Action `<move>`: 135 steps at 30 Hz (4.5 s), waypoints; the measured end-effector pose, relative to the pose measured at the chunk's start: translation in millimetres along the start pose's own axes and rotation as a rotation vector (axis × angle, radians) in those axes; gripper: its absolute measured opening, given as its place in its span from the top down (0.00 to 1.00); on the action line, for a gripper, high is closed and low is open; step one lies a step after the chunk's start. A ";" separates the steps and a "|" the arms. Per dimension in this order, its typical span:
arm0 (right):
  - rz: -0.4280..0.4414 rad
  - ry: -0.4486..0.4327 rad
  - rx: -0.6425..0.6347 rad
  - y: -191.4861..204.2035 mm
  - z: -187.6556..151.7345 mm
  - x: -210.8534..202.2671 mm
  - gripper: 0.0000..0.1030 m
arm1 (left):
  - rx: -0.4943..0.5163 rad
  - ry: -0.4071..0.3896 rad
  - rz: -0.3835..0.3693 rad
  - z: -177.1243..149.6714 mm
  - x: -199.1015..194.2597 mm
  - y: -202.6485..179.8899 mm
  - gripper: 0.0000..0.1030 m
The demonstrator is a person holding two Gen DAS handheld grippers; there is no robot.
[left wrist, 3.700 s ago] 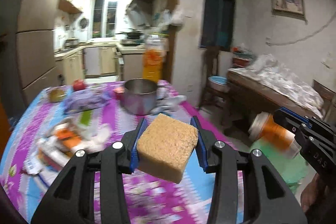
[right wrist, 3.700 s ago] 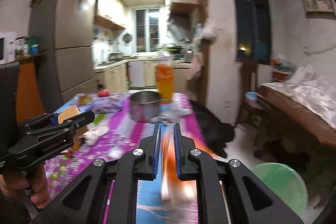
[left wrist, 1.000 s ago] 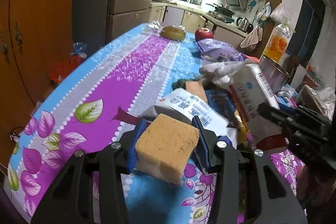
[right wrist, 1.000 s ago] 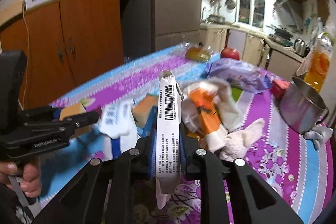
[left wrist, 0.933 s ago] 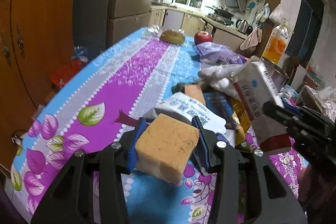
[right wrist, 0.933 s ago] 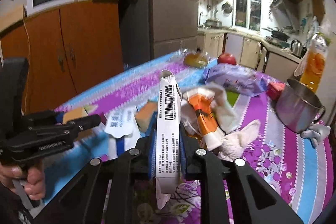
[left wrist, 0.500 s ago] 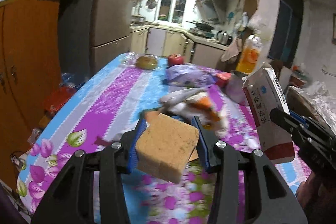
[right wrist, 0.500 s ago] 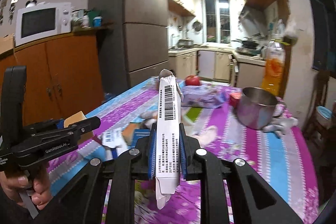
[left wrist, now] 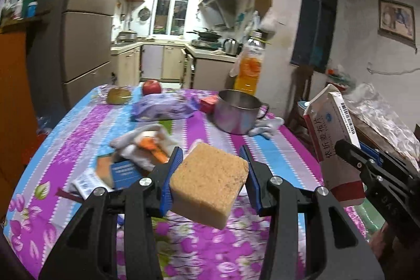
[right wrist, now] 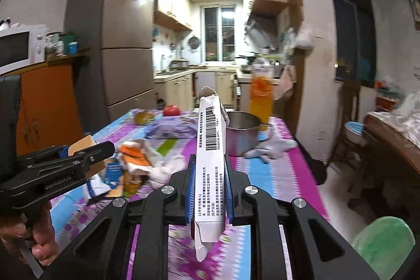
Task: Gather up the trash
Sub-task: 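Carry the box and sponge to the green bin and open both grippers, then grasp the white cup with the right gripper while the left grasps the alcohol-wipes packet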
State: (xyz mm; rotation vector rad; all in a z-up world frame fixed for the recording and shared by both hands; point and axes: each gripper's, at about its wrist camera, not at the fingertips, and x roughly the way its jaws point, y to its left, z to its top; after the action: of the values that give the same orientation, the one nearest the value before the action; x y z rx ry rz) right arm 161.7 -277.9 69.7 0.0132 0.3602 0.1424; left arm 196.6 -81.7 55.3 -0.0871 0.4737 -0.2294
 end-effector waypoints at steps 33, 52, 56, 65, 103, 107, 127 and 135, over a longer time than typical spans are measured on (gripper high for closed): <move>-0.461 0.131 0.252 -287.4 -60.8 -141.1 0.81 | 0.292 0.143 -0.441 -27.5 51.5 -292.5 0.58; -0.440 0.486 0.446 -386.1 -175.5 -82.8 0.81 | 0.405 0.486 -0.497 -114.3 154.1 -387.6 0.58; -0.440 0.495 0.451 -385.3 -184.9 -79.6 0.81 | 0.405 0.501 -0.492 -119.8 160.6 -387.0 0.58; -0.440 0.492 0.451 -381.2 -185.8 -78.4 0.81 | 0.398 0.497 -0.493 -120.0 161.4 -388.7 0.51; -0.123 0.072 0.101 -149.9 -69.1 -69.8 0.17 | -0.054 0.238 0.020 -38.4 61.8 -6.4 0.23; 0.008 0.111 0.080 -112.2 -63.3 -37.4 0.15 | -0.202 0.213 0.169 -36.2 39.0 82.5 0.23; 0.299 0.468 -0.112 16.3 -76.1 201.5 0.15 | -0.376 0.270 0.340 -60.9 42.1 198.1 0.06; 0.275 0.528 -0.145 17.8 -80.4 222.9 0.39 | -0.355 0.310 0.353 -69.4 63.5 190.8 0.06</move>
State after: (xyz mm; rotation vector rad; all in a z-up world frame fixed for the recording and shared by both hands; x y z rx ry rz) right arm 337.4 -229.9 -82.9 -0.1207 0.8745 0.4476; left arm 257.3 86.3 -60.2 -0.3142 0.8255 0.1944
